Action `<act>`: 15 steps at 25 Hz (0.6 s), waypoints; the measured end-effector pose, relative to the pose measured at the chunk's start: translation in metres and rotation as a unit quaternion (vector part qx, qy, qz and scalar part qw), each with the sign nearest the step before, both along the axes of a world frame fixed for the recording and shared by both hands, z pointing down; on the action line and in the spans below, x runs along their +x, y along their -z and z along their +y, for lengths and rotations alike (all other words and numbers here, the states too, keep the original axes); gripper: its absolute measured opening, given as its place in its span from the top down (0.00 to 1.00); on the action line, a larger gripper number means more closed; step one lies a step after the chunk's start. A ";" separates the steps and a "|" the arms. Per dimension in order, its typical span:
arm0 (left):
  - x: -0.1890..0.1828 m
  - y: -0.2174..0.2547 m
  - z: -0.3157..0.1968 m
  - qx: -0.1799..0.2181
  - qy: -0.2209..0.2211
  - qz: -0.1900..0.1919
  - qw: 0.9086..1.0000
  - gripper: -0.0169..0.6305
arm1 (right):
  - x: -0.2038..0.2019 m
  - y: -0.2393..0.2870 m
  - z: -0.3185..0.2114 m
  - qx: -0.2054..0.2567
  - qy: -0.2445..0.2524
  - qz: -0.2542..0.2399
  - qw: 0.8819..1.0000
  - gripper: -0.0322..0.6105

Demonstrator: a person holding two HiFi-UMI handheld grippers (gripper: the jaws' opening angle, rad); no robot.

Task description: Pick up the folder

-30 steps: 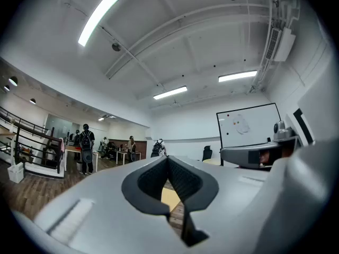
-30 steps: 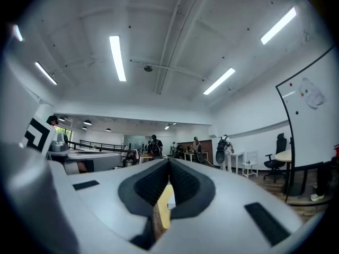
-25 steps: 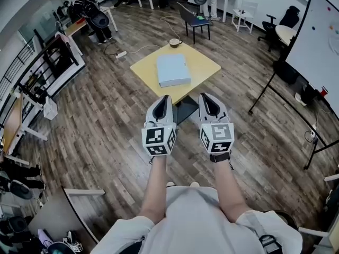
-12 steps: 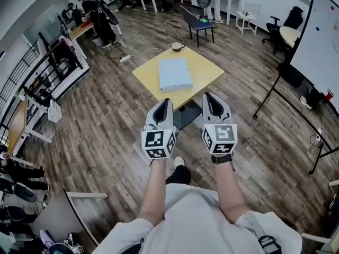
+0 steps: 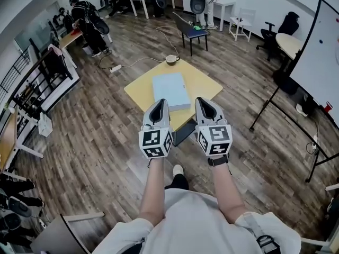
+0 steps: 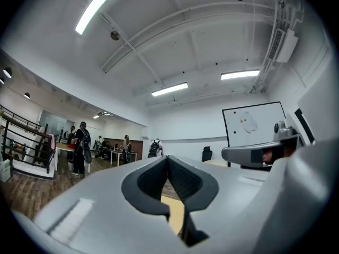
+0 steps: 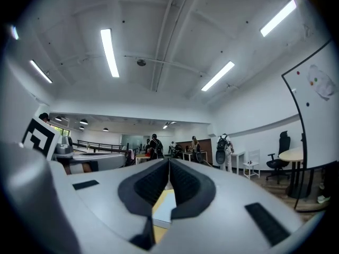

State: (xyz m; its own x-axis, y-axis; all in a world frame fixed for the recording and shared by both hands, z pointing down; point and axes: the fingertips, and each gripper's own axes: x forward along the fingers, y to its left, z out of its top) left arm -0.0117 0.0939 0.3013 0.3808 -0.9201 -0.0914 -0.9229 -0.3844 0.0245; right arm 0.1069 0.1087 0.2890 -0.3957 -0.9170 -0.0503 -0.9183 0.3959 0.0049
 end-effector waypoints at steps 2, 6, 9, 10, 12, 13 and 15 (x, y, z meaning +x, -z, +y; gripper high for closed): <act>-0.004 0.005 -0.029 0.005 0.000 -0.006 1.000 0.96 | -0.012 0.001 -0.026 -0.002 0.007 -0.004 1.000 0.93; -0.012 0.006 -0.082 0.007 -0.014 -0.014 1.000 0.96 | -0.035 -0.001 -0.080 -0.008 0.011 -0.009 1.000 0.93; -0.029 0.004 -0.125 0.002 -0.013 -0.014 1.000 0.96 | -0.056 -0.001 -0.122 -0.010 0.019 -0.005 1.000 0.93; -0.037 0.005 -0.138 0.000 -0.010 -0.010 1.000 0.96 | -0.063 0.000 -0.134 -0.009 0.021 -0.005 1.000 0.93; -0.051 0.007 -0.162 0.000 -0.006 0.001 1.000 0.96 | -0.074 0.002 -0.157 -0.007 0.022 -0.004 1.000 0.93; -0.057 0.007 -0.172 0.001 -0.005 0.005 1.000 0.96 | -0.078 0.002 -0.168 -0.007 0.023 -0.004 1.000 0.93; -0.066 0.001 -0.189 -0.006 -0.007 0.010 1.000 0.96 | -0.087 -0.004 -0.185 -0.012 0.023 -0.003 1.000 0.93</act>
State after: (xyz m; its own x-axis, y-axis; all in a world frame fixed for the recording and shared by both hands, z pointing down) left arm -0.0779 -0.0947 0.3000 0.3911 -0.9161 -0.0889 -0.9169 -0.3961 0.0481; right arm 0.0196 -0.0768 0.2926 -0.4380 -0.8984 -0.0316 -0.8987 0.4385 -0.0109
